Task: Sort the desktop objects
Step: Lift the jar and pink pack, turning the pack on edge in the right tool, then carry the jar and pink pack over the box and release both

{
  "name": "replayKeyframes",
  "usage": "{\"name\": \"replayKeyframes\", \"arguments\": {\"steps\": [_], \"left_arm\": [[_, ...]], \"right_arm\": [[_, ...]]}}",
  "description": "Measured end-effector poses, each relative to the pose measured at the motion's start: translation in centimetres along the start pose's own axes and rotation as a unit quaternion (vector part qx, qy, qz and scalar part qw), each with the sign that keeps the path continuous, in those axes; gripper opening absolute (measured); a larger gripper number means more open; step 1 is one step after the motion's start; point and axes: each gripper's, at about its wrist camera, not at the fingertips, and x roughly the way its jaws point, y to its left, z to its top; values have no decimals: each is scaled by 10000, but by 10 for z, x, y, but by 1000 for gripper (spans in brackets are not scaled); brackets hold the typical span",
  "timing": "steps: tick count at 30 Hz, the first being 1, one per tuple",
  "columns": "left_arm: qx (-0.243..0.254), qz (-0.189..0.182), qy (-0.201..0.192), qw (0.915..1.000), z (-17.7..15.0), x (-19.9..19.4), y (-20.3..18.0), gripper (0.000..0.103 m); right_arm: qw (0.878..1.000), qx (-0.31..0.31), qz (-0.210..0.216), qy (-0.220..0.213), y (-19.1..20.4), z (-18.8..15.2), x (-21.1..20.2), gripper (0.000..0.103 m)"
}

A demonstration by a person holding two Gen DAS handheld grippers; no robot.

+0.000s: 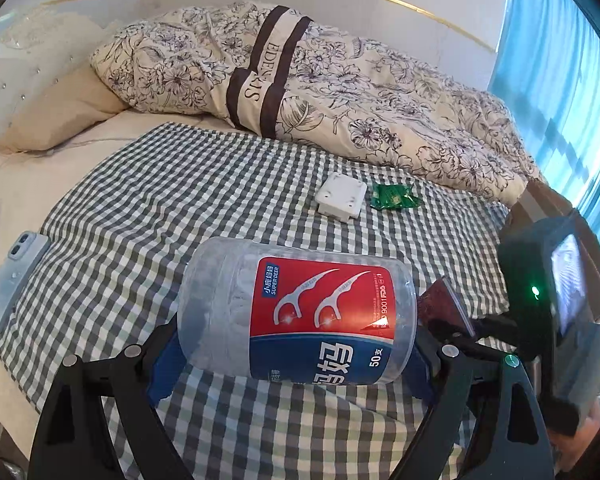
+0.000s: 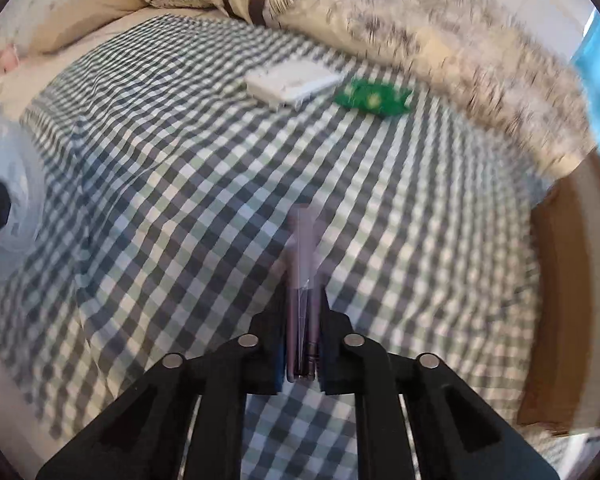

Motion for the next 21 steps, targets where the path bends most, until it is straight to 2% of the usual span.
{"name": "replayKeyframes", "arguments": {"steps": [5, 12, 16, 21], "left_arm": [[111, 154, -12, 9998, 2, -13, -8, 90], [400, 258, -301, 9984, 9, -64, -41, 90], [665, 216, -518, 9962, 18, -99, -73, 90], [973, -64, -707, 9927, 32, -131, -123, 90]], "right_arm": [[9983, 18, -402, -421, -3, 0, -29, 10], [9922, 494, -411, -1068, -21, -17, -104, 10], [9871, 683, -489, -1360, -39, -33, -148, 10], [9787, 1088, -632, -1624, -79, -53, -193, 10]]}}
